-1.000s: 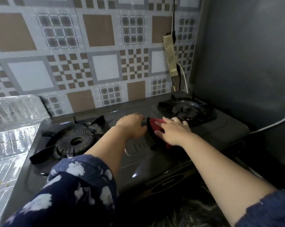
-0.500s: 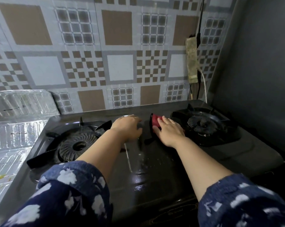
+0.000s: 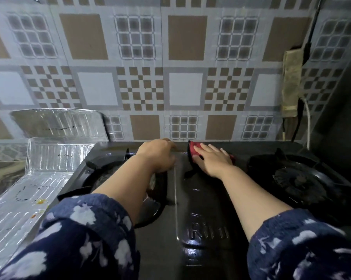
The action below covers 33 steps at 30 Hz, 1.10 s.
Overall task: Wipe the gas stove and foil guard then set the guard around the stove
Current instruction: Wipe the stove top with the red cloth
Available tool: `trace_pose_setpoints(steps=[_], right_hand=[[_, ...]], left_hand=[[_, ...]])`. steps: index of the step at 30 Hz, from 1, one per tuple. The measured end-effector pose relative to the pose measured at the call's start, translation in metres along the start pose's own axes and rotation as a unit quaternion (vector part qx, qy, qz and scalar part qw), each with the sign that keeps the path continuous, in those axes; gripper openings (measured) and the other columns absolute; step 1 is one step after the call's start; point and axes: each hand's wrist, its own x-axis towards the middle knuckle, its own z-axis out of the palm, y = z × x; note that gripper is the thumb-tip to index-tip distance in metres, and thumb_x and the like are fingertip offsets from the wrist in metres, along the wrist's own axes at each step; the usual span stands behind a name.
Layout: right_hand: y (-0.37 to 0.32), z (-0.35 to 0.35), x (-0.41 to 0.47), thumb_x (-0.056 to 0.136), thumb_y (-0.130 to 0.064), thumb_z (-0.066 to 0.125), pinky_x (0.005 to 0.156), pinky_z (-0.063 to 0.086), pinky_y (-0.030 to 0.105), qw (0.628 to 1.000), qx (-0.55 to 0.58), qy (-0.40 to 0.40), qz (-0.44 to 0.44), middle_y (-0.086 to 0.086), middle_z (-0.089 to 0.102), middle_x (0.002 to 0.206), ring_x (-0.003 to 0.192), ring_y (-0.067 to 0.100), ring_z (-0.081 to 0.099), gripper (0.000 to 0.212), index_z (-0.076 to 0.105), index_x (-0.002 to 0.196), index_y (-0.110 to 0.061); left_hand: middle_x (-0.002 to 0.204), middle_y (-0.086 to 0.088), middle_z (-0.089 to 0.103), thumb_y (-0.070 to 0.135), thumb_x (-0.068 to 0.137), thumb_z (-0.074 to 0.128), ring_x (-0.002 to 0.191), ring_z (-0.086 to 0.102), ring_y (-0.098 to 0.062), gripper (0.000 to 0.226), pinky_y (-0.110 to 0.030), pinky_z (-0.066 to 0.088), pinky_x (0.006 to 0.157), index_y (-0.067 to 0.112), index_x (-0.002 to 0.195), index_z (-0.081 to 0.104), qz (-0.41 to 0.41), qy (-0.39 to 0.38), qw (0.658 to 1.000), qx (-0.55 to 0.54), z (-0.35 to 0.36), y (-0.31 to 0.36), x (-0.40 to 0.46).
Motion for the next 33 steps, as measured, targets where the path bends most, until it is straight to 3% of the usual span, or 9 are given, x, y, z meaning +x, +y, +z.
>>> trace_pose_setpoints(steps=[2, 4, 7, 11, 18, 23, 33], right_hand=[[-0.008, -0.002, 0.0, 0.094, -0.058, 0.021, 0.115, -0.008, 0.047, 0.999, 0.01, -0.022, -0.028, -0.01, 0.003, 0.159, 0.146, 0.017, -0.005, 0.054, 0.017, 0.146, -0.041], [-0.012, -0.007, -0.003, 0.091, -0.063, 0.025, 0.111, -0.017, 0.05, 0.999, 0.021, -0.048, -0.001, -0.01, -0.004, 0.158, 0.144, 0.023, -0.017, 0.055, 0.015, 0.143, -0.049], [-0.015, -0.011, -0.008, 0.092, -0.06, 0.028, 0.11, -0.016, 0.053, 0.991, 0.047, -0.103, 0.071, -0.003, -0.01, 0.158, 0.143, 0.029, -0.017, 0.056, 0.007, 0.143, -0.05], [-0.036, -0.008, -0.011, 0.097, -0.048, 0.027, 0.111, -0.014, 0.054, 0.988, 0.065, -0.108, 0.085, -0.004, -0.009, 0.159, 0.144, 0.027, -0.016, 0.049, 0.011, 0.143, -0.049], [-0.081, -0.001, 0.008, 0.098, -0.046, 0.029, 0.111, -0.014, 0.055, 0.99, 0.064, -0.113, 0.051, -0.008, -0.007, 0.159, 0.145, 0.023, -0.015, 0.044, 0.017, 0.14, -0.054], [-0.085, -0.002, 0.039, 0.098, -0.043, 0.034, 0.111, -0.014, 0.056, 0.988, 0.066, -0.136, 0.027, -0.009, -0.007, 0.159, 0.144, 0.02, -0.016, 0.046, 0.02, 0.141, -0.051], [-0.131, -0.019, 0.105, 0.092, -0.048, 0.046, 0.117, -0.002, 0.049, 0.958, 0.06, -0.257, -0.11, -0.002, -0.008, 0.159, 0.146, 0.024, -0.007, 0.06, 0.011, 0.142, -0.051]], left_hand=[[0.141, 0.003, 0.048, 0.032, 0.087, 0.047, 0.125, 0.048, -0.024, 0.047, -0.039, 0.041, 0.102, 0.03, 0.134, 0.049, -0.014, -0.004, 1.0, -0.002, -0.005, -0.015, -0.006], [0.141, 0.002, 0.049, 0.033, 0.088, 0.047, 0.124, 0.048, -0.025, 0.045, -0.039, 0.041, 0.101, 0.031, 0.133, 0.05, -0.021, -0.008, 1.0, -0.001, -0.01, -0.035, -0.013], [0.141, 0.001, 0.049, 0.036, 0.089, 0.047, 0.125, 0.048, -0.025, 0.044, -0.039, 0.041, 0.101, 0.03, 0.133, 0.05, -0.028, -0.006, 1.0, 0.007, -0.018, -0.065, -0.024], [0.141, -0.004, 0.048, 0.037, 0.091, 0.046, 0.126, 0.048, -0.026, 0.045, -0.04, 0.041, 0.103, 0.026, 0.134, 0.049, -0.035, 0.0, 0.999, 0.013, -0.021, -0.098, -0.043], [0.142, -0.005, 0.047, 0.035, 0.092, 0.048, 0.128, 0.046, -0.025, 0.045, -0.036, 0.037, 0.105, 0.023, 0.136, 0.048, -0.043, -0.027, 0.999, -0.004, -0.021, -0.156, -0.074], [0.136, -0.007, 0.055, 0.04, 0.092, 0.05, 0.122, 0.052, -0.025, 0.046, -0.031, 0.04, 0.098, 0.021, 0.134, 0.05, -0.063, -0.024, 0.997, -0.043, -0.024, -0.183, -0.076], [0.138, -0.006, 0.052, 0.055, 0.091, 0.043, 0.126, 0.048, -0.024, 0.059, -0.033, 0.037, 0.103, 0.016, 0.134, 0.05, -0.131, -0.009, 0.988, -0.082, -0.007, -0.214, -0.077]])
